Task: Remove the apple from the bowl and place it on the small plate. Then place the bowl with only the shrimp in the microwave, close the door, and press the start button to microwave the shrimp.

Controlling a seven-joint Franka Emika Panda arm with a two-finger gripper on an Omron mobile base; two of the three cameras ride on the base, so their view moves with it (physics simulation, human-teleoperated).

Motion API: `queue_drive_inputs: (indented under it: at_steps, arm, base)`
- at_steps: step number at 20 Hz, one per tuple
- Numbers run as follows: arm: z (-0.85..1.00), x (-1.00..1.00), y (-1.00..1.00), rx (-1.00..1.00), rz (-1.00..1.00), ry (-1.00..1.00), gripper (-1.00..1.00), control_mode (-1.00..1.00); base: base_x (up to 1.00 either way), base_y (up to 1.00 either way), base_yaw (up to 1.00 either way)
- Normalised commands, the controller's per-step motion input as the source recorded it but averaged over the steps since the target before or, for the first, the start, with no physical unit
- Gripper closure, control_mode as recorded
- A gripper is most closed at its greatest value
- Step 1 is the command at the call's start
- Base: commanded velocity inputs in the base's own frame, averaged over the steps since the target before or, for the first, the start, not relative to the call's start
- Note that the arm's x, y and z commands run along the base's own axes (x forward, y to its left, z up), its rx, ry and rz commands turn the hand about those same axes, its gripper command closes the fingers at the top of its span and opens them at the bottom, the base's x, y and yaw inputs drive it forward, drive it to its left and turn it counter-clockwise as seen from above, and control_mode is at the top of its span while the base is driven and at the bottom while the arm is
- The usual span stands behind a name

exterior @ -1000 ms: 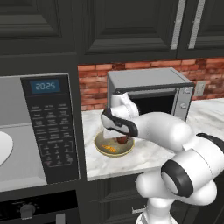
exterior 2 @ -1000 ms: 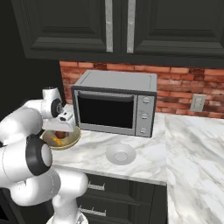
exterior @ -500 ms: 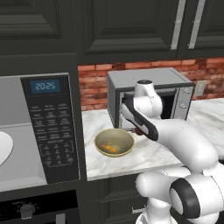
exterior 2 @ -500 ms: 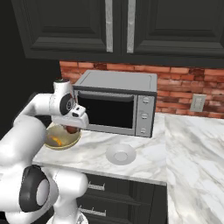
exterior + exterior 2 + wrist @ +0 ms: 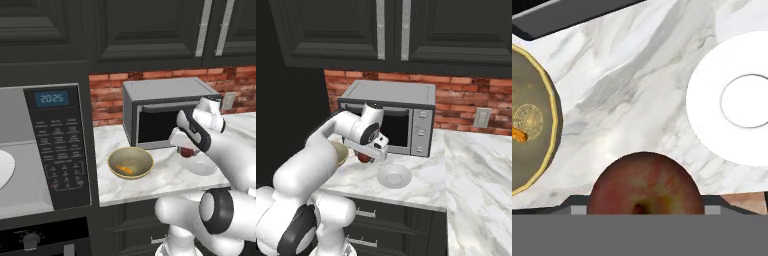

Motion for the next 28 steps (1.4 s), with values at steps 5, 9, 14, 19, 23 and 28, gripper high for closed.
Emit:
queue_drive_inputs:
  at_steps: [5,9,14,19,23,28]
  arm:
    - [-0.45,0.09,-1.00,0.09,-0.04,0.17,1.00,-1.00]
    - [-0.61,0.14,-0.89,0.04,-0.04,0.20,1.00,-1.00]
    - [-0.35,0.27,-0.29,0.00,-0.01,0.16,1.00,-1.00]
    - [-0.18,0.35,0.00,0.00,0.00,0.08,1.00,-1.00]
    - [-0.28,0.10,0.00,0.00,0.00,0.05,1.00,-1.00]
    - [-0.45,0.06,0.00,0.00,0.00,0.06,1.00,-1.00]
  base:
    - [0.00,0.00,0.00]
    - [0.00,0.00,0.00]
    - [0.00,0.00,0.00]
    - [0.00,0.00,0.00]
    - [0.00,0.00,0.00]
    - [0.00,0.00,0.00]
